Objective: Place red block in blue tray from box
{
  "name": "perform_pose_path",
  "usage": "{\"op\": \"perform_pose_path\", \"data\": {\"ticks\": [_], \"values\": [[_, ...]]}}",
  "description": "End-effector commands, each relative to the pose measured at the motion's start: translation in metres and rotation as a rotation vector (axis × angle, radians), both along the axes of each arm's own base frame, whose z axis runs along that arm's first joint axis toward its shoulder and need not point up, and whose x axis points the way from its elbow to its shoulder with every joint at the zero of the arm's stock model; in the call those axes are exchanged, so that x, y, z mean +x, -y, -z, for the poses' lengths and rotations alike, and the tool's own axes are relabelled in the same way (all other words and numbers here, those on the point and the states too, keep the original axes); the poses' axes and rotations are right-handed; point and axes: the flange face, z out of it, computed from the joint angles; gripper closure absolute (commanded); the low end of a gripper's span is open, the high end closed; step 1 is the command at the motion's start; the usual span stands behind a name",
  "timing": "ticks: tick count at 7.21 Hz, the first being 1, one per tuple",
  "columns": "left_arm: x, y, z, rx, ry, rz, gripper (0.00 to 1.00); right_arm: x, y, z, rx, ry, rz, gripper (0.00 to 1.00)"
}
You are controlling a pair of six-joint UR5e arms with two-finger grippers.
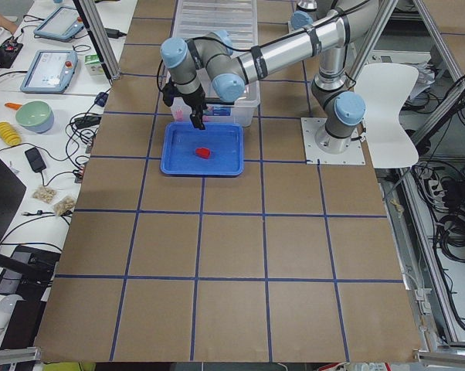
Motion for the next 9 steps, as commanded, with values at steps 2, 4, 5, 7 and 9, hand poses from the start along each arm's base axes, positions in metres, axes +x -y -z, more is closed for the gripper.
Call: {"op": "perform_pose_path", "data": {"ticks": [2, 4, 5, 7, 9], "values": [[-0.088, -0.047, -0.077, -0.097, 0.028, 0.021, 0.0, 0.007, 0.001, 0.01, 0.011, 0.02, 0.032, 0.0], [-0.129, -0.065, -0.083, -0.106, 0.044, -0.009, 0.0, 0.033, 0.005, 0.018, 0.006, 0.009, 0.041, 0.0], [-0.147, -0.073, -0.076, -0.096, 0.04, -0.003, 0.0, 0.049, 0.01, 0.017, 0.0, -0.004, 0.039, 0.0], [-0.149, -0.074, -0.071, -0.087, 0.041, 0.009, 0.0, 0.087, 0.018, 0.019, 0.002, -0.004, 0.055, 0.0], [-0.145, -0.074, -0.072, -0.085, 0.047, 0.009, 0.0, 0.13, 0.026, 0.017, -0.017, -0.018, 0.065, 0.0]]}}
